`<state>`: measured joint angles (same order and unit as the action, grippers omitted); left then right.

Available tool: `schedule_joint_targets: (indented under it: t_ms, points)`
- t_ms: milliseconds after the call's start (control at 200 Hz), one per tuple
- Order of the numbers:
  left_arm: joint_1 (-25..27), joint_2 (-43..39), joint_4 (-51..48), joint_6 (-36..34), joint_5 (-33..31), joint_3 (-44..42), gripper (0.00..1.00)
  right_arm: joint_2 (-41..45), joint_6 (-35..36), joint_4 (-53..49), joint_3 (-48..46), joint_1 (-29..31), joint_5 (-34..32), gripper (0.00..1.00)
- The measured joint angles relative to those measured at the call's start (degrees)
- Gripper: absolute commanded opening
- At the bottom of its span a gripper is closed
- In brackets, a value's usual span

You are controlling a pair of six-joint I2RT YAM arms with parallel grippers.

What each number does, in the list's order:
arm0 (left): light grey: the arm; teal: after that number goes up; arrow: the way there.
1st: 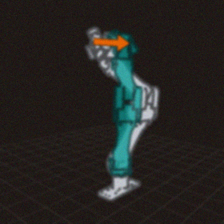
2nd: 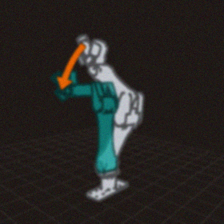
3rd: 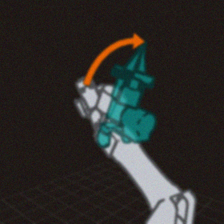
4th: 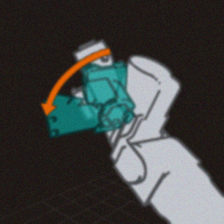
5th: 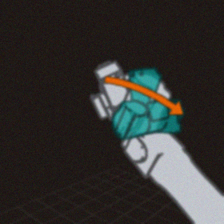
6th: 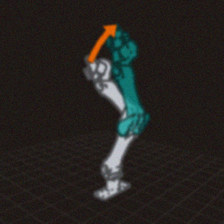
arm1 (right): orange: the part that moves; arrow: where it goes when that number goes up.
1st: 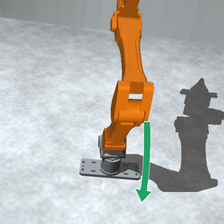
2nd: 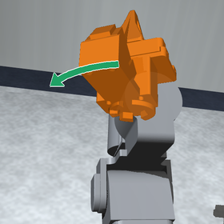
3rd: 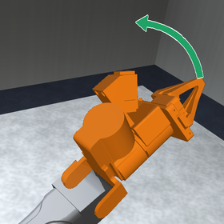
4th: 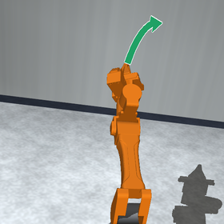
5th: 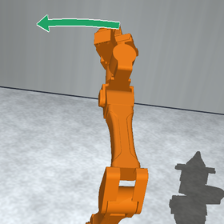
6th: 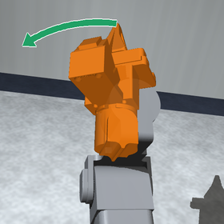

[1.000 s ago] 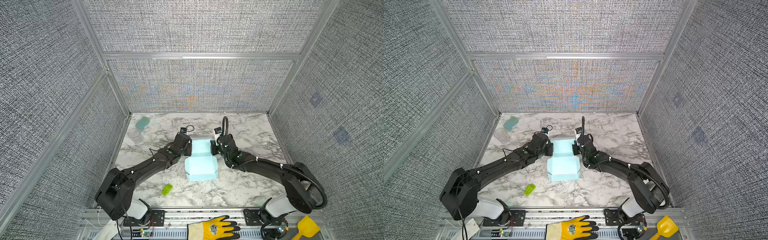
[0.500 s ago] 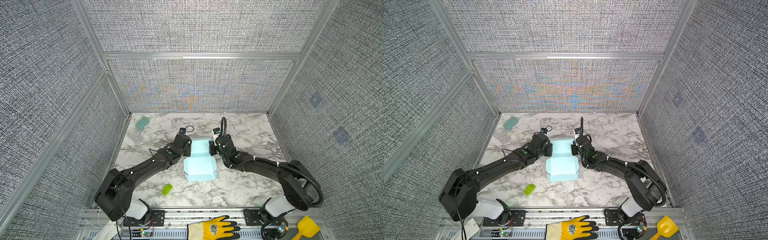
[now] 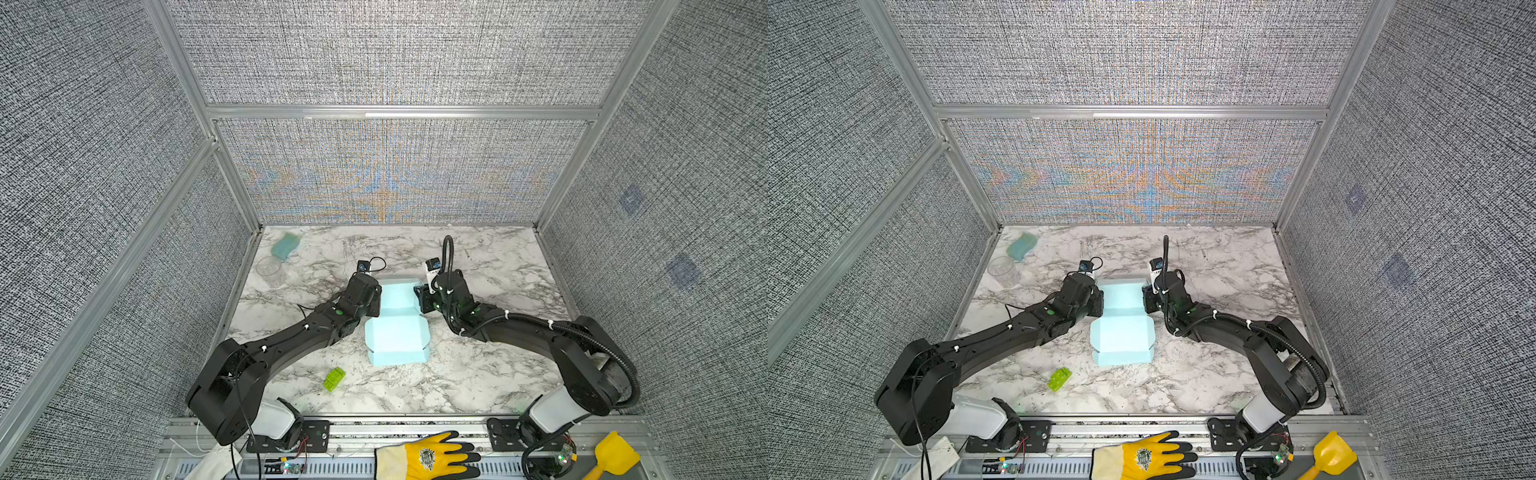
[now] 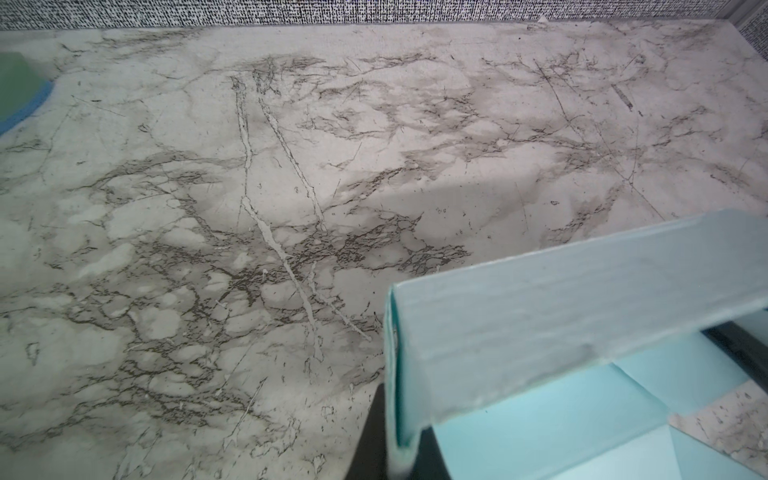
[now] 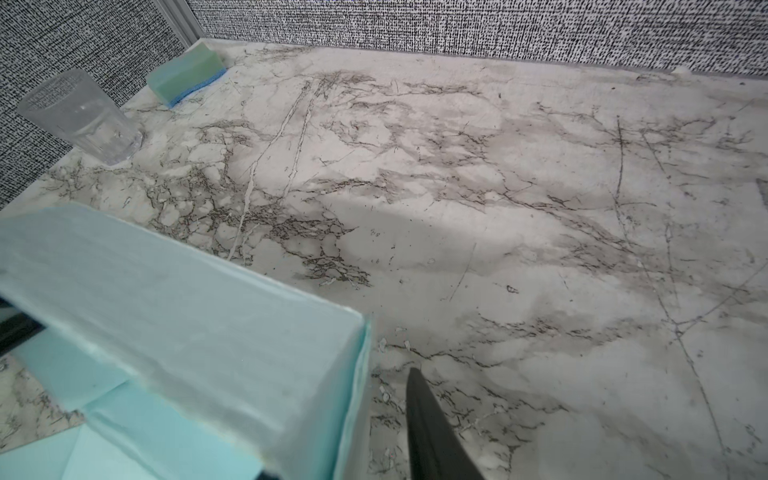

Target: Fold the paper box

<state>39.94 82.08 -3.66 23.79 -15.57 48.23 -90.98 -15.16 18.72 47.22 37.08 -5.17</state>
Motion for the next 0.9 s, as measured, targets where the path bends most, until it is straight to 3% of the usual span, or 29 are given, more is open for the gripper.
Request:
schedule_joint_targets:
  t_ms: [425, 595, 730, 900]
  points:
    - [-0.02, 2.12, 1.36, 0.24, -1.36, 0.20, 0.00, -1.36, -0.07, 1.57, -1.55, -0.33, 2.89, 0.37]
    - [-0.02, 2.14, 1.18, 0.35, -2.08, 0.63, 0.00, -2.25, 0.11, 1.18, -1.88, -0.13, 2.47, 0.28]
    - [-0.02, 2.08, 0.85, 0.50, -2.49, 0.72, 0.00, -3.37, 0.09, 0.90, -1.20, 0.90, 0.35, 0.27]
    - [0.09, 1.16, 0.11, 0.66, -2.40, 0.72, 0.00, -4.61, -0.15, 0.63, -0.72, 1.95, -2.29, 0.16]
